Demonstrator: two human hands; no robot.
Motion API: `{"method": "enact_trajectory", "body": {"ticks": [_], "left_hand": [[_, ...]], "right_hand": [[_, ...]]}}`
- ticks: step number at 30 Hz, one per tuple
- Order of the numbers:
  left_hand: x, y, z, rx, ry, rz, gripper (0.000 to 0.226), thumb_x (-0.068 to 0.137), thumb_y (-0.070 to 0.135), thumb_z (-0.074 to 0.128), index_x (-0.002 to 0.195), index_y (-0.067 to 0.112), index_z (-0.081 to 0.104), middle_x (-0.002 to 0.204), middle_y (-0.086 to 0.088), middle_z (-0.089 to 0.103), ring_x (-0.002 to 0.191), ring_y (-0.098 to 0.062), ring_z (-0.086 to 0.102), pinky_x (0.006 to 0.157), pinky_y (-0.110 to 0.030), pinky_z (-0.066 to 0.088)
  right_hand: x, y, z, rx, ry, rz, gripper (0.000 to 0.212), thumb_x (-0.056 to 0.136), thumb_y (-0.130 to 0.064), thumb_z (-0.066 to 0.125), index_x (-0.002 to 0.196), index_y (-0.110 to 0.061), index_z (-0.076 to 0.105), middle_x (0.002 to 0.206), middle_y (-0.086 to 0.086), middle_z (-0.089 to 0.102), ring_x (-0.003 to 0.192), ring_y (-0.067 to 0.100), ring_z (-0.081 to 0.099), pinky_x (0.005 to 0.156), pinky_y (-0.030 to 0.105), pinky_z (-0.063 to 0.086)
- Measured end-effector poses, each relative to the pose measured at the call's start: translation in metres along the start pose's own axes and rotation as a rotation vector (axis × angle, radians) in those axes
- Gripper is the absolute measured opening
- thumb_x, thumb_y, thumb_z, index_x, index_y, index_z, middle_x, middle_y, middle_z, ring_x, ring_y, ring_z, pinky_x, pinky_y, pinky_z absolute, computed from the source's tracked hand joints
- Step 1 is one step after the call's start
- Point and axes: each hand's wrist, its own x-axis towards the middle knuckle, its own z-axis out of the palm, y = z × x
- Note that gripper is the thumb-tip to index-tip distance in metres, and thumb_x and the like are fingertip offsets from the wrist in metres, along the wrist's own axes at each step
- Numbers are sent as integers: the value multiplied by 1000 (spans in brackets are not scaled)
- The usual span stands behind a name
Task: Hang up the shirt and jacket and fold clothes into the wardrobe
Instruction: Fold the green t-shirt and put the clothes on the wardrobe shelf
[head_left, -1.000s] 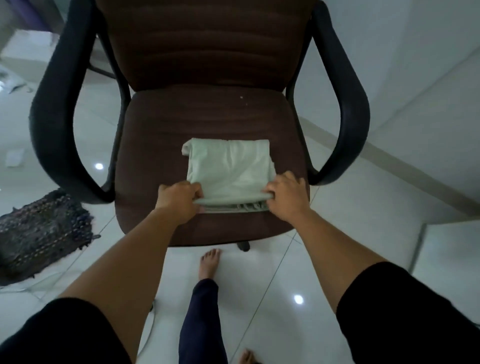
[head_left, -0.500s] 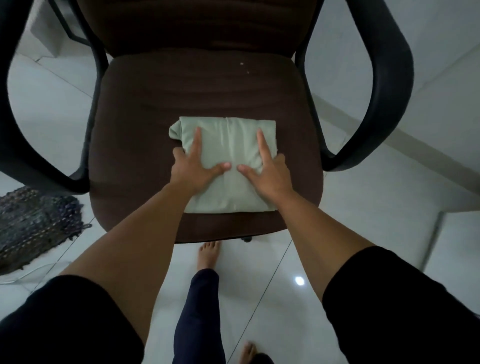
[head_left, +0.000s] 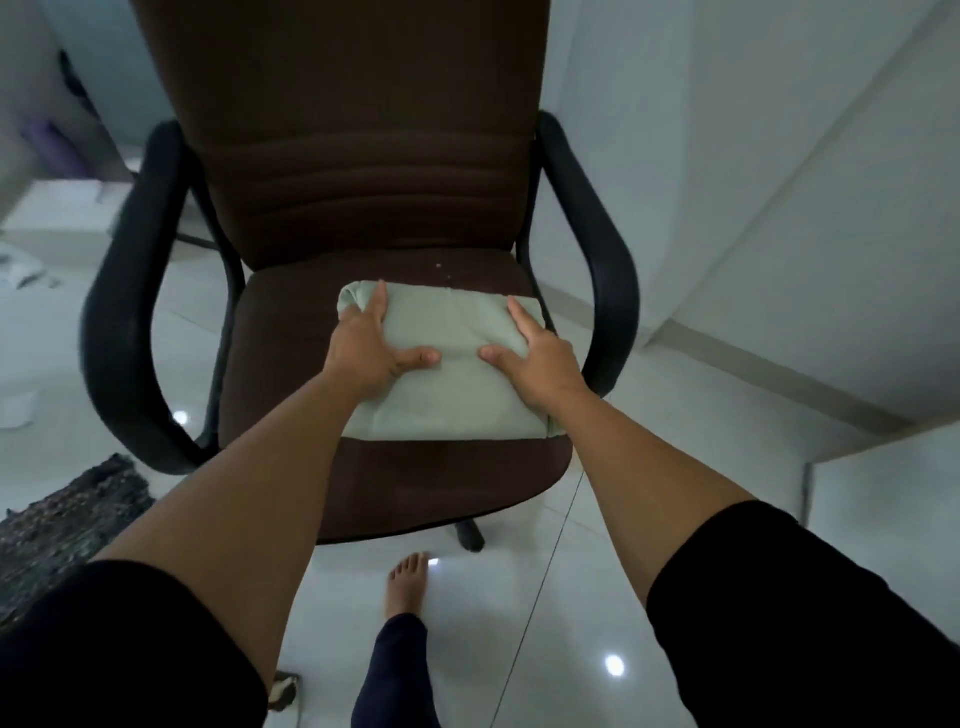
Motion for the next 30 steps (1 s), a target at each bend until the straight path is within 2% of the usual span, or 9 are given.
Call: {"method": "enact_trajectory", "body": {"ticks": [4,8,15,21,25,30], "left_hand": [[-53,71,-44,-1,55,126,118,62,57,76,151,23,8,145,-16,27,128,-33,39,104,-41,38],[-111,151,-75,-5,104,255,118,64,57,76,152,22,6,153,-16,17,132,-33,36,105,-37,34],[-174,277,-106,-49,125,498,120,60,59,77,151,22,9,150,-18,21,134,-34,33,110,-39,30],[-199,350,-98,-28,82,723,117,64,57,76,152,18,9,155,-20,11,141,-34,22,114,-36,20],[-203,391,-87,-15,23,849,117,63,56,77,152,20,9,155,-20,10,143,-32,18,115,-34,18],[-202,434,-67,26,-67,977,119,59,61,77,151,23,13,154,-22,13,141,-33,22,114,-36,22]], "right_hand": [[-59,-44,-75,-33,122,-76,74,87,-51,57,149,-33,21,146,9,41,131,30,39,106,35,31],[-121,-75,-157,-77,256,-107,73,86,-51,58,148,-33,25,146,8,43,132,29,39,108,35,31],[-212,-102,-280,-100,492,-96,71,87,-49,59,148,-31,28,145,7,44,131,28,40,107,32,30],[-268,-94,-335,-126,677,-19,72,86,-49,60,147,-29,28,147,7,42,134,29,38,109,33,28],[-294,-85,-355,-122,797,66,72,86,-49,60,147,-29,29,145,7,44,133,28,40,108,31,29],[-323,-78,-369,-127,939,185,70,87,-49,60,147,-28,30,144,8,46,132,28,41,107,31,30]]}}
